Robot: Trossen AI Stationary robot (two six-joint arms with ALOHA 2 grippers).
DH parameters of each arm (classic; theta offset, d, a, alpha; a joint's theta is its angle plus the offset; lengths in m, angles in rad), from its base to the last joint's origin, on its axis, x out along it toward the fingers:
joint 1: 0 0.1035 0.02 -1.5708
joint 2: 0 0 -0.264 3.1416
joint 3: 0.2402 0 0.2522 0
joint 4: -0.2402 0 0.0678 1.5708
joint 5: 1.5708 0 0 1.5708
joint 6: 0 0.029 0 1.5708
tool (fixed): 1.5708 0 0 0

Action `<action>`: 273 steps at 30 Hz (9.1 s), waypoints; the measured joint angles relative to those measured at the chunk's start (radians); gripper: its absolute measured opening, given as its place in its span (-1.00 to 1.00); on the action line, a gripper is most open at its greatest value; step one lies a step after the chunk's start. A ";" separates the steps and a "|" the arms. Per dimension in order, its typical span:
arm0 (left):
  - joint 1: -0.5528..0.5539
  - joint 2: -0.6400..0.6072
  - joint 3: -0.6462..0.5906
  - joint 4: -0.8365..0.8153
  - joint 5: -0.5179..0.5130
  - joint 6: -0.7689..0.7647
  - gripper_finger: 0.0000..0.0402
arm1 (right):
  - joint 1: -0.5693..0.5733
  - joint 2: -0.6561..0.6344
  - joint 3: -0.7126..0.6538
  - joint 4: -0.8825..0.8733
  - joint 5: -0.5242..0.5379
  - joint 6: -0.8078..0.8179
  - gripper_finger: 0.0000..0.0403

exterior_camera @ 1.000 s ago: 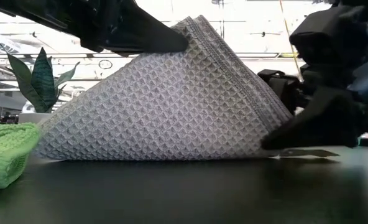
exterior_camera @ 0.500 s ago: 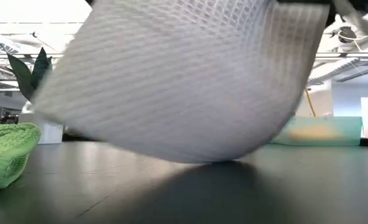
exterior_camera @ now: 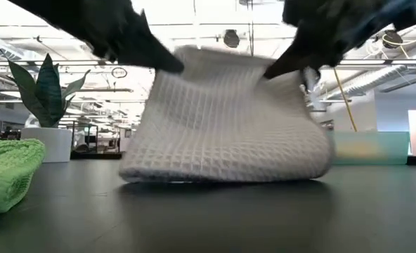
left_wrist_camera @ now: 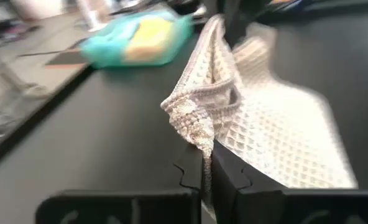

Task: Fold microfiber towels
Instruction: Fold the white microfiber cloth

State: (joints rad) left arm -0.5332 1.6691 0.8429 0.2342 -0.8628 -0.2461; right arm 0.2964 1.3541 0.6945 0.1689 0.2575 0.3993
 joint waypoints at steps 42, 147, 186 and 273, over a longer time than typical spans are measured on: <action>0.050 0.002 -0.299 0.338 0.183 0.225 -0.59 | -0.164 0.308 -0.002 0.165 -0.067 -0.498 -0.97; 0.074 0.024 -0.291 0.152 0.427 0.092 -0.56 | -0.036 0.339 -0.001 0.232 -0.087 -0.099 -0.53; 0.022 0.170 -0.288 0.473 0.151 0.461 -0.56 | 0.007 0.339 -0.001 0.358 -0.205 -0.269 -0.25; -0.210 0.024 -0.165 -0.247 -0.048 0.198 -0.85 | 0.077 0.339 -0.001 0.327 0.029 -0.411 -0.03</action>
State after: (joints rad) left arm -0.7430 1.6932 0.6781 -0.0126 -0.9107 -0.0482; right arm 0.3733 1.6928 0.6939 0.4954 0.2869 -0.0116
